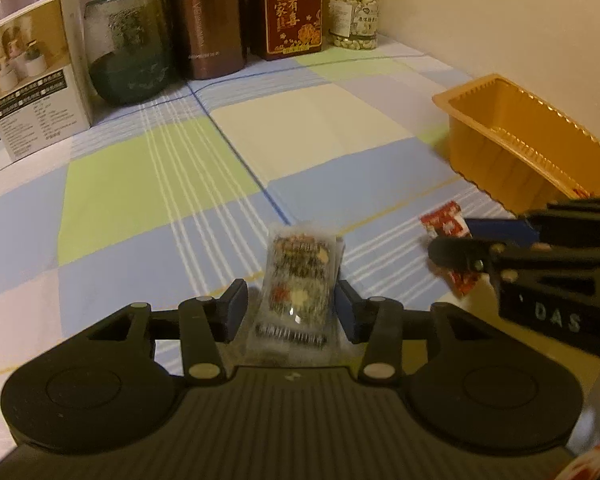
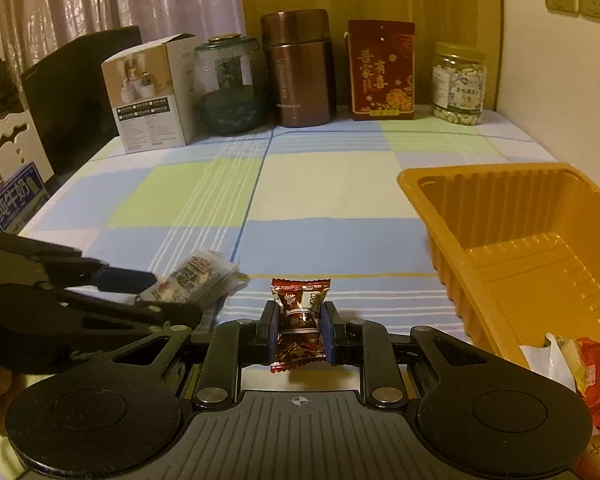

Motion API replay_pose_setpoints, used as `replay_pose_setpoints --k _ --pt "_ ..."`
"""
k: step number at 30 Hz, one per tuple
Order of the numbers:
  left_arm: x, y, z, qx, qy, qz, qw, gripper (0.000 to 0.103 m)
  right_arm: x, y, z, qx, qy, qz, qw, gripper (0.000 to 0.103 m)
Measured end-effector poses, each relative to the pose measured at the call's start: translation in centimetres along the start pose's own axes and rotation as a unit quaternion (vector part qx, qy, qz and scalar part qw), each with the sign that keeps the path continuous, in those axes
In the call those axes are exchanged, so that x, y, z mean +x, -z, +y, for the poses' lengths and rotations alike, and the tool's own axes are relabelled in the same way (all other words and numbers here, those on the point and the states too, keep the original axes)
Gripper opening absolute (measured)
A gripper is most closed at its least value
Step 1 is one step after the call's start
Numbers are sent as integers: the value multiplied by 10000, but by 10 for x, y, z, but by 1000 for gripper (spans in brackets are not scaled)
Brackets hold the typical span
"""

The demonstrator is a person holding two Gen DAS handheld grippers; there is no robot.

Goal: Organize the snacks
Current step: 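Grasp the small red candy with the right gripper while the left gripper grasps the clear snack bag, then carry the clear snack bag and red candy over the orange tray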

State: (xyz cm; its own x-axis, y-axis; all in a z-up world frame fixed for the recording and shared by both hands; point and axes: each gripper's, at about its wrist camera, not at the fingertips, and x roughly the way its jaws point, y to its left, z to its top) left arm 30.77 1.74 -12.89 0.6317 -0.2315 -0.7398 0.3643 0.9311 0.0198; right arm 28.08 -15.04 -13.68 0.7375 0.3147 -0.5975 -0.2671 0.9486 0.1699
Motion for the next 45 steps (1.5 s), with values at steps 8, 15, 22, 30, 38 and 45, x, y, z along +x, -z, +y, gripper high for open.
replay_pose_setpoints --k 8,15,22,30,38,45 --pt "-4 7 -4 -229 -136 62 9996 35 -4 3 -3 69 -15 42 10000 22" --pt "-43 31 -15 -829 -512 110 9952 34 -25 10 2 112 -24 82 9999 22" --pt "-95 53 -40 -1266 -634 4 9899 34 -72 29 6 176 -13 167 9997 22" --pt "-151 71 -65 -1468 -742 -112 9863 34 -134 45 13 217 42 186 9996 22" --pt "-193 80 -90 -1435 -764 -195 9865 34 -184 58 15 151 157 159 9996 22" --pt "-214 81 -117 -1306 -663 -266 9889 34 -219 64 4 178 297 36 9994 22"
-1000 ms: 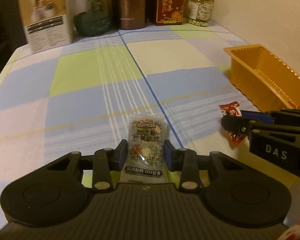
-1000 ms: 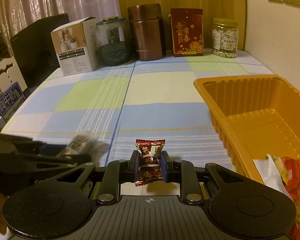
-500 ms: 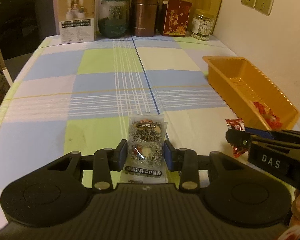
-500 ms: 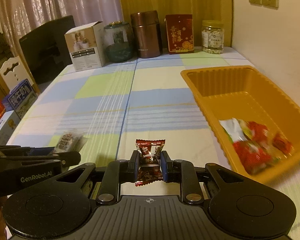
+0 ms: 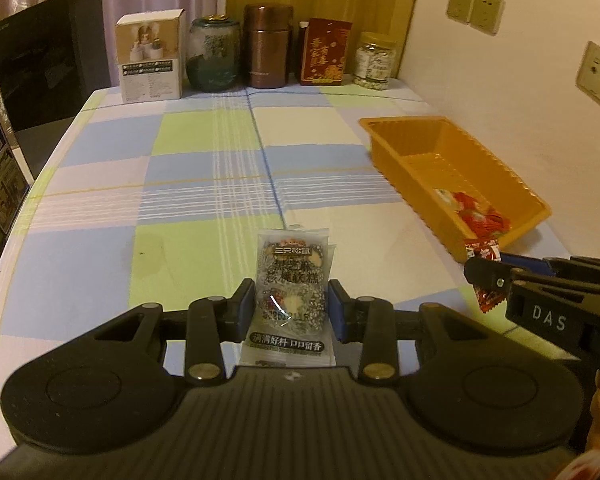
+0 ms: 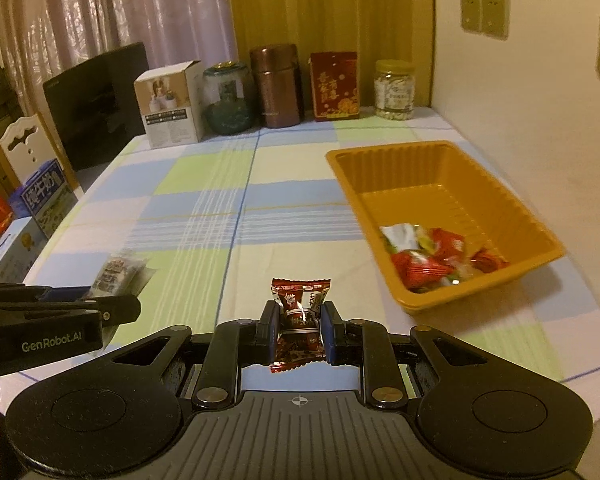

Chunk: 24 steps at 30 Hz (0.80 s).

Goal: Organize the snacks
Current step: 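Carry the clear snack bag and red candy over the orange tray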

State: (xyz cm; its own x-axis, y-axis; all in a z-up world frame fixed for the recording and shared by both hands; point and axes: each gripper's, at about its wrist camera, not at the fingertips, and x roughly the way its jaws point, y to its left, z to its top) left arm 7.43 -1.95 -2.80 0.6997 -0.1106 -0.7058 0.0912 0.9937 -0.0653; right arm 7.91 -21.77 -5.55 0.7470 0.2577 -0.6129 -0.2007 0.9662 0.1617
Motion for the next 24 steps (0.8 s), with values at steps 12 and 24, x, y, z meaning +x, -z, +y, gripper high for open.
replay_pose_setpoints --k 12,24 --pt "-18 -2 -38 256 308 -129 9991 34 -36 2 -35 230 297 -203 9991 22" --pt "-18 -9 -63 426 518 -150 9976 34 -50 2 -67 479 528 -328 9969 22"
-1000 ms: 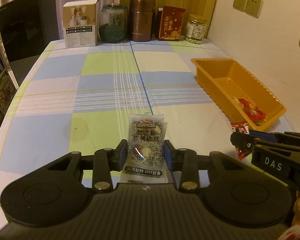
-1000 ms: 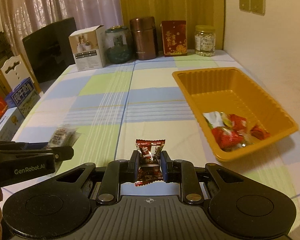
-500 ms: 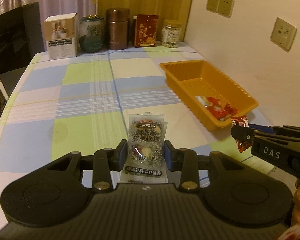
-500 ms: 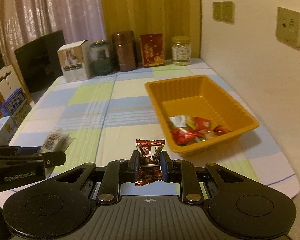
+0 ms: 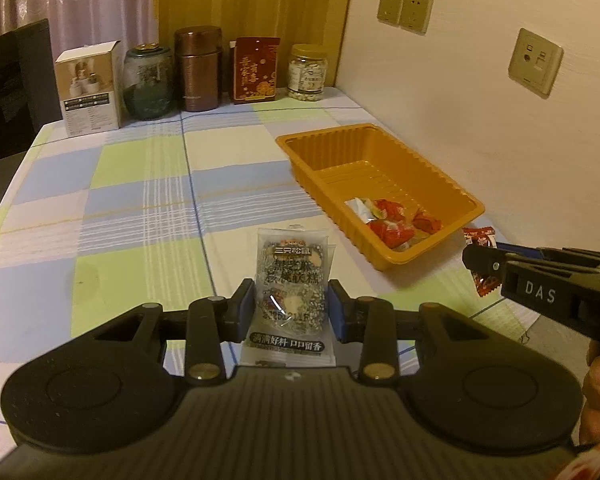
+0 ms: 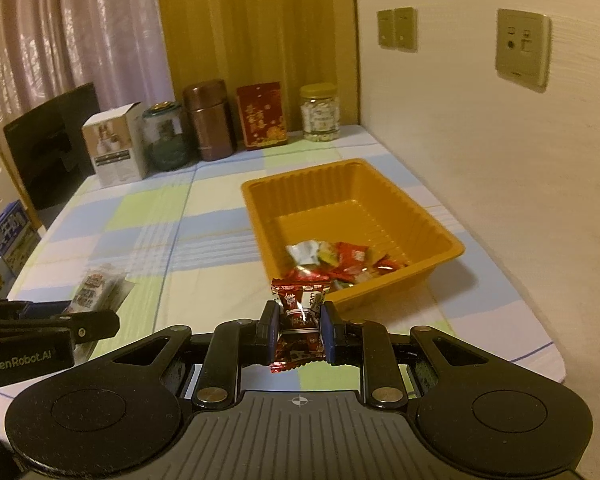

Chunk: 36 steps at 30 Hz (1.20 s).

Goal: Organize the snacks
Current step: 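Carry the clear snack bag and red candy over the orange tray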

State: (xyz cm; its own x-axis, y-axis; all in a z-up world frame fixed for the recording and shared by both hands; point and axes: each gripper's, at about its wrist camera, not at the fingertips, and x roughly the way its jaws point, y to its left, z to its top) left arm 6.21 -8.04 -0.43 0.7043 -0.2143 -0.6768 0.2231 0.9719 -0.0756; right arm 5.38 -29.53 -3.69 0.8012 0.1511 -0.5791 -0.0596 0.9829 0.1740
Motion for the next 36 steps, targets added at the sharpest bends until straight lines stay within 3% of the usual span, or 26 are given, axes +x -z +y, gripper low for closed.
replay_pose_setpoints --k 36 --pt "42 -35 -65 529 501 16 9973 34 13 -19 -65 423 412 -79 9982 23"
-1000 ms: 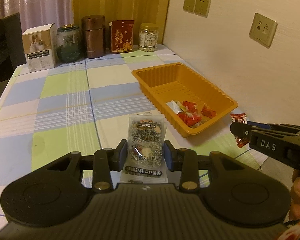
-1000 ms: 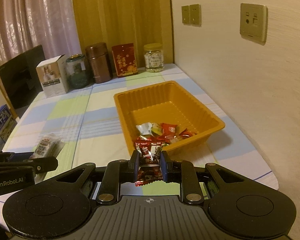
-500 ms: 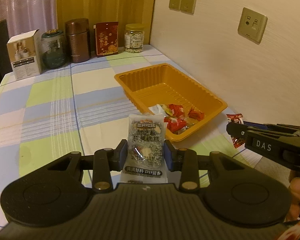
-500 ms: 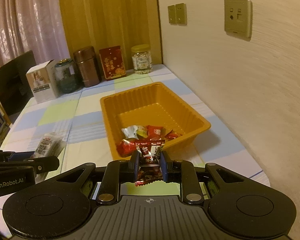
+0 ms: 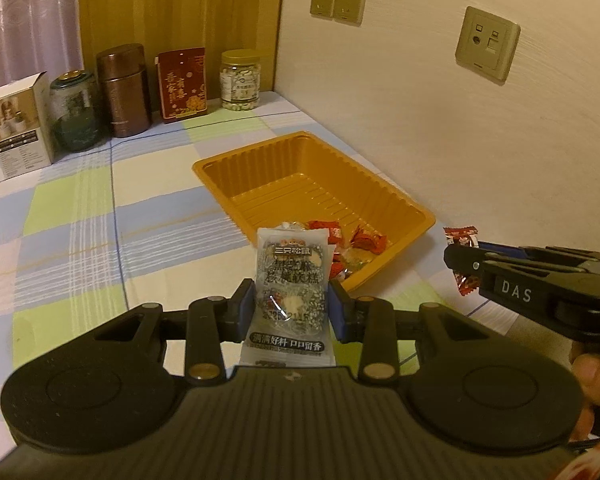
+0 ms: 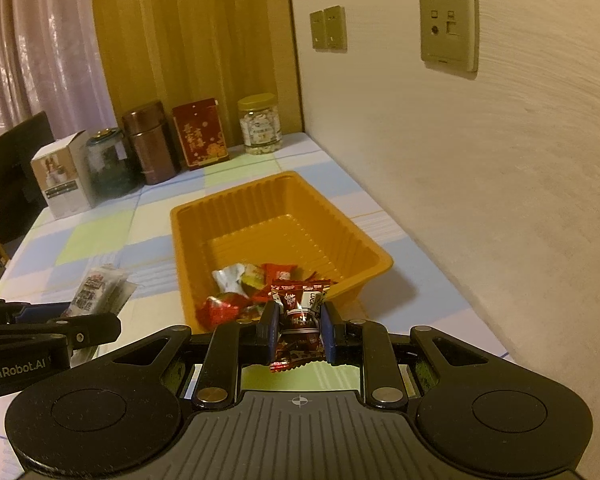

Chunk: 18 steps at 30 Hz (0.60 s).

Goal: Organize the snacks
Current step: 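Carry the clear snack bag and red candy over the orange tray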

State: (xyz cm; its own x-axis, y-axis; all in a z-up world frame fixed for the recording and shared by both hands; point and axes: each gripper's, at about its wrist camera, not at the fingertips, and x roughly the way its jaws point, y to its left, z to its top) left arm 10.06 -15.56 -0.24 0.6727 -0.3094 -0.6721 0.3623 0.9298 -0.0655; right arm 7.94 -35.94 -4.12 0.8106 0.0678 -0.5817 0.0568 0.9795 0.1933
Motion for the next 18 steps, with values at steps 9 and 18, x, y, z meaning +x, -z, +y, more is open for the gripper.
replay_pose_setpoints --k 9,18 --pt "22 -19 -4 -4 102 0 9999 34 17 -18 -13 -33 60 -63 10000 23" --pt "54 -48 -3 -59 139 -53 9999 34 53 -42 -17 -183 -3 -25 9998 23"
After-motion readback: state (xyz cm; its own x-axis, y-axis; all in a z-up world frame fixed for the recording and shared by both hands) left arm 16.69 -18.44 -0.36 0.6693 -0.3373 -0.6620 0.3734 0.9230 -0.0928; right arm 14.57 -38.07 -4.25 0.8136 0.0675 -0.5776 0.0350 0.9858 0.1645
